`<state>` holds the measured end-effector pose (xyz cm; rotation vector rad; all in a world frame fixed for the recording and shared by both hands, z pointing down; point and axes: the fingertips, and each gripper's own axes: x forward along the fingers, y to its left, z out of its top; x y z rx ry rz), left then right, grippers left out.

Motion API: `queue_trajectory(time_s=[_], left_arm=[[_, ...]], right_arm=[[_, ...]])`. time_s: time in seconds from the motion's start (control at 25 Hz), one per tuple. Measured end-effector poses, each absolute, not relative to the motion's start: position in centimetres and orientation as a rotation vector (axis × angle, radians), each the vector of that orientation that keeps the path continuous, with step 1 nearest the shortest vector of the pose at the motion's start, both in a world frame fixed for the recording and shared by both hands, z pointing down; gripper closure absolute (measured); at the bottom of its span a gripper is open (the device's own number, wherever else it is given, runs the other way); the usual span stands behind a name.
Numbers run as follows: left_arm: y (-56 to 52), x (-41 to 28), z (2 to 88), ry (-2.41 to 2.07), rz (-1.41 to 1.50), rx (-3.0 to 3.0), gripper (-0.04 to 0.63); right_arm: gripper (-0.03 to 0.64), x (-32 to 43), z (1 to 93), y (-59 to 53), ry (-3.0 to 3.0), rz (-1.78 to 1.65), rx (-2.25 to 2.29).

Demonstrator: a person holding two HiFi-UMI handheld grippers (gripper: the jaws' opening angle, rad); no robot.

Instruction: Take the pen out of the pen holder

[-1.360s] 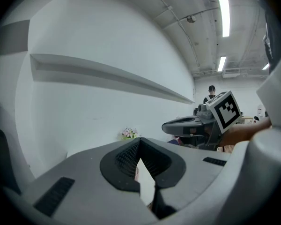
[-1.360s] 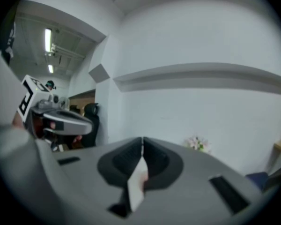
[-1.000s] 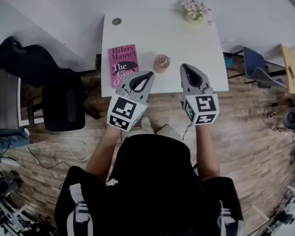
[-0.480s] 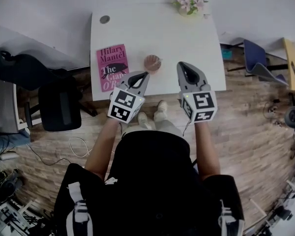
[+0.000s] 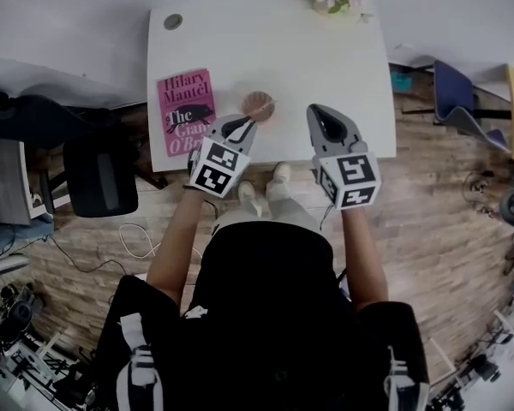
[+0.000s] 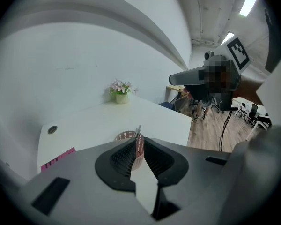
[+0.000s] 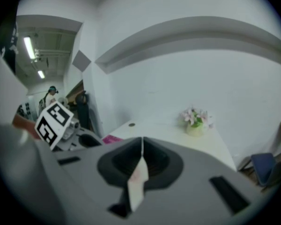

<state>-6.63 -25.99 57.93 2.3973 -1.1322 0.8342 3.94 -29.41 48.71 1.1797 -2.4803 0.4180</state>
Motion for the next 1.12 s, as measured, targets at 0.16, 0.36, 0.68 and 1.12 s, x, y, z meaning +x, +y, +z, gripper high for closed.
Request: queue_trajectory(time_s=[0.16,0.36,0.68,1.12], left_arm=[[-27.2,-5.7,59.7,-1.077,0.907,2.419,0.488],[-28.4,-5.0,61.5,-1.0,1.015,2.425,0.446],[-30.0,-4.3,63.9,-0.884,1.177,2.454,0.434],[-30.4,-3.7,65.5,-0.838,1.345,2.48,0.462]], right_arm=[[0.581,4.4,50.2,-29.6,-2.462,0.448,1.165],[0.581,5.5,51.7,-29.5,-2.415,0.503,1.156],[0.581,6.4,52.6,-30.6,-2.406,0.519,1.187],[0.581,6.7,54.3,-29.8,-2.38,0.568,1.17]])
